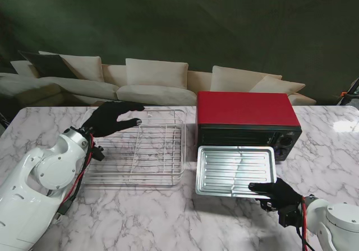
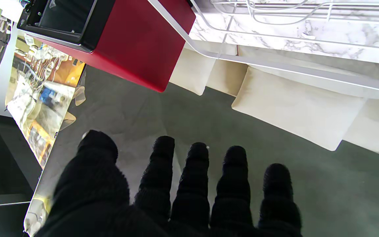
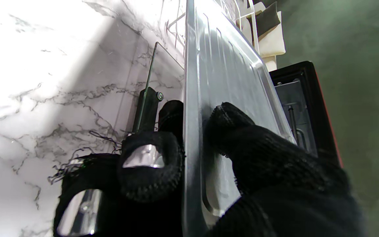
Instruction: Slide the trays into the oven
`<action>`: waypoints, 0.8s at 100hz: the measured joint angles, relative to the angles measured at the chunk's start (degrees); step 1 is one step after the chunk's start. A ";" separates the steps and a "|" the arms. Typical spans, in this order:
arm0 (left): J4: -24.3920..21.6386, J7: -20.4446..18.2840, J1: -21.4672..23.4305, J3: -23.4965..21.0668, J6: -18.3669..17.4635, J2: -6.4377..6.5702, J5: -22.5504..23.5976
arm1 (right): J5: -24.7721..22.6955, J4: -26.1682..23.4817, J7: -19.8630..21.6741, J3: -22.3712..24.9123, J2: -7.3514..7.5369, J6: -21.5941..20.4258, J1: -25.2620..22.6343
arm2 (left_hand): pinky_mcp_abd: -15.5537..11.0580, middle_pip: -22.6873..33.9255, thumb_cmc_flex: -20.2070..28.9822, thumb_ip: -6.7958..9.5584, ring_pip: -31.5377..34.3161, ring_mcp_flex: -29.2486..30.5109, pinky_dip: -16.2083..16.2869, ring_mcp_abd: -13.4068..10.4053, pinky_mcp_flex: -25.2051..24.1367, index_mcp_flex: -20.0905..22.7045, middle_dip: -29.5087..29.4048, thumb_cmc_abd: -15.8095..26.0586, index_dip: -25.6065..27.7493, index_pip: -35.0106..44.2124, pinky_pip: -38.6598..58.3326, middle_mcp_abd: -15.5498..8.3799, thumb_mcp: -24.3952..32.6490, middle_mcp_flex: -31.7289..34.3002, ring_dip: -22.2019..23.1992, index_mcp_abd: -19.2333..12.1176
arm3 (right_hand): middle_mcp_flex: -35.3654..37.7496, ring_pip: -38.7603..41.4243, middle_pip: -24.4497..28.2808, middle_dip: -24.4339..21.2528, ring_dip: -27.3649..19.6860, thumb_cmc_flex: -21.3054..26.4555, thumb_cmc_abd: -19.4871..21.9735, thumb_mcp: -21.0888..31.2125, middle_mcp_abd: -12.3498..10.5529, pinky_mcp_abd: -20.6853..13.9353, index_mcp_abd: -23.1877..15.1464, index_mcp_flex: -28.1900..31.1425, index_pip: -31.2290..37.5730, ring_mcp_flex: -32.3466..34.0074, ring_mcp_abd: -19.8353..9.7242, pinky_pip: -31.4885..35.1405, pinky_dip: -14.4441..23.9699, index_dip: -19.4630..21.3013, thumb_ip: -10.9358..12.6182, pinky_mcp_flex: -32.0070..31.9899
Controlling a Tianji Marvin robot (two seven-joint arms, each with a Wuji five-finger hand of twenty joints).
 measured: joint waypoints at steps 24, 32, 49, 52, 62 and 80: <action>0.07 0.01 0.00 0.15 0.12 0.00 0.00 | 2.83 5.21 2.15 -1.50 0.20 2.10 4.50 | 0.00 0.00 0.00 0.00 0.00 0.00 0.00 0.01 -0.01 0.00 0.00 0.00 0.01 0.01 0.00 0.00 0.00 0.01 0.01 0.00 | -0.06 0.41 0.49 0.04 0.00 0.00 0.01 -0.09 -0.34 -0.29 0.00 -0.02 -0.02 0.00 -0.33 0.04 0.00 0.14 0.00 0.00; 0.12 -0.04 -0.02 0.19 0.12 0.00 0.00 | 3.45 6.77 3.06 -1.58 0.20 2.51 5.48 | 0.01 0.00 0.00 0.00 0.00 0.00 0.00 0.01 -0.02 0.00 0.00 0.01 0.01 0.01 0.00 0.00 0.00 0.01 0.01 0.00 | -0.07 0.42 0.53 0.08 0.01 0.00 0.01 -0.14 -0.37 -0.30 0.00 -0.03 -0.02 0.00 -0.37 0.05 0.00 0.57 0.00 0.00; 0.14 -0.07 -0.05 0.39 0.36 0.00 -0.09 | 3.94 9.84 4.62 -1.97 0.28 3.18 7.48 | 0.01 0.00 0.00 0.00 0.00 0.00 0.00 0.01 -0.02 0.00 0.00 0.58 0.01 0.01 0.00 0.00 0.00 0.02 0.01 0.00 | -0.15 0.46 0.65 0.36 0.01 0.00 0.52 -0.37 -0.59 -0.73 0.00 -0.59 -0.04 0.00 -0.65 0.07 -0.06 0.97 0.02 0.00; 0.15 -0.07 -0.05 0.43 0.37 0.00 -0.11 | 4.08 10.19 4.76 -2.04 0.31 3.24 7.70 | 0.01 0.00 0.21 0.00 0.00 0.00 0.00 0.01 -0.02 0.00 0.00 0.63 0.01 0.01 0.00 0.00 0.00 0.02 0.01 0.00 | -0.15 0.47 0.66 0.63 0.01 0.00 0.52 -0.38 -0.59 -0.73 0.00 -0.59 -0.04 0.00 -0.66 0.07 -0.07 0.98 0.02 0.00; 0.25 -0.07 -0.13 0.61 0.37 0.00 -0.14 | 4.59 11.36 5.04 -2.18 0.32 3.41 8.39 | 0.01 0.00 0.22 0.00 0.00 0.00 0.00 0.01 -0.03 0.00 0.00 0.63 0.01 0.01 0.00 0.01 0.00 0.02 0.01 0.01 | -0.15 0.47 0.68 0.70 0.01 0.00 0.54 -0.48 -0.60 -0.76 0.00 -0.59 -0.04 0.00 -0.67 0.08 -0.47 1.35 0.09 0.01; 0.56 -0.13 -0.50 1.18 0.37 0.00 -0.14 | 4.65 13.83 5.12 -2.50 0.25 3.85 10.13 | 0.01 0.00 0.22 0.00 0.00 0.00 0.00 0.02 -0.03 0.00 0.00 0.63 0.01 0.01 0.00 0.01 0.00 0.02 0.02 0.01 | -0.17 0.47 0.90 0.75 0.01 0.00 0.57 -0.57 -0.65 -0.76 0.00 -0.60 -0.04 0.00 -0.70 0.08 -0.53 1.43 0.12 0.01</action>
